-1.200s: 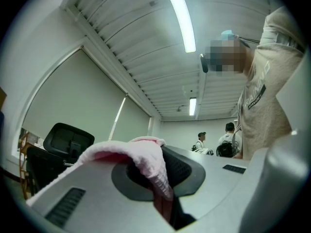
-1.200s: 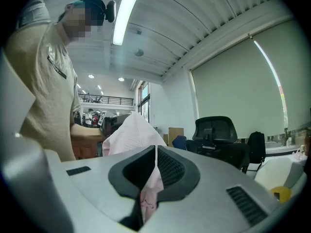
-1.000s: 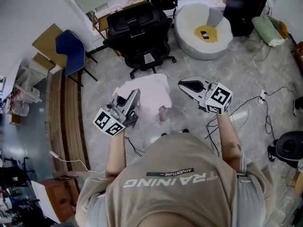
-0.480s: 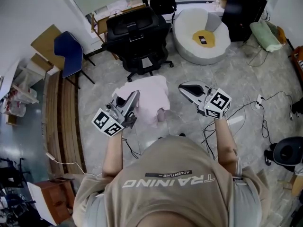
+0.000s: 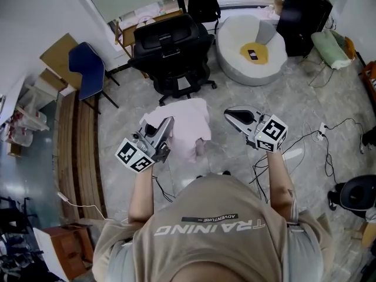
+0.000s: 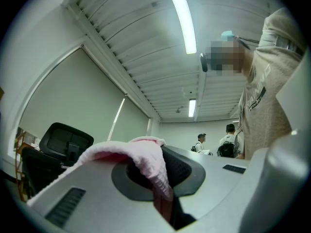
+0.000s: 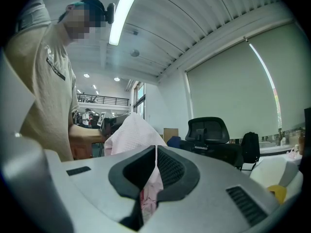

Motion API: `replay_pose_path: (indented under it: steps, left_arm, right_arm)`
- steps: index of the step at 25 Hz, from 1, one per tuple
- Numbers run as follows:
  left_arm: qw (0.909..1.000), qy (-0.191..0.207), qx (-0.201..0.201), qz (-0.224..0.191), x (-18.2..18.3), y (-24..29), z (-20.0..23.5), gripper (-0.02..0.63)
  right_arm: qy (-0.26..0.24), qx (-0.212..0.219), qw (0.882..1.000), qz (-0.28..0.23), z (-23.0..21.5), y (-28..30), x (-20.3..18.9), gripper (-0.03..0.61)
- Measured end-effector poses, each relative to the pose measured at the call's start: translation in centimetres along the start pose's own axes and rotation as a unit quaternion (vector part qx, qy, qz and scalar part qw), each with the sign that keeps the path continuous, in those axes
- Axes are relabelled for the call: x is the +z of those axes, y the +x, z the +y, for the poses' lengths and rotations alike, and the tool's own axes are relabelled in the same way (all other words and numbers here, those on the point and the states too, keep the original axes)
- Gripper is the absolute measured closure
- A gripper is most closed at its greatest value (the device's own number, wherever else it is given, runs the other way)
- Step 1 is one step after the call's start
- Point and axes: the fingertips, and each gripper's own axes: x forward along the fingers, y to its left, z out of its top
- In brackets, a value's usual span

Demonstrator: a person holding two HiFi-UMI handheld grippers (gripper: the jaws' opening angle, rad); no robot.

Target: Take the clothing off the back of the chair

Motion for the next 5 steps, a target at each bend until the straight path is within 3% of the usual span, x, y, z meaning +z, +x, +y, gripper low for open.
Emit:
replay_pose_path:
  steps: [5]
  left_arm:
    - [1.0, 0.001, 0.004, -0.003, -0.13, -0.19, -0.13, 0.571]
  right_arm:
    - [-0.003, 0.0, 1.0, -0.001, -0.11, -0.34, 0.11, 0.541]
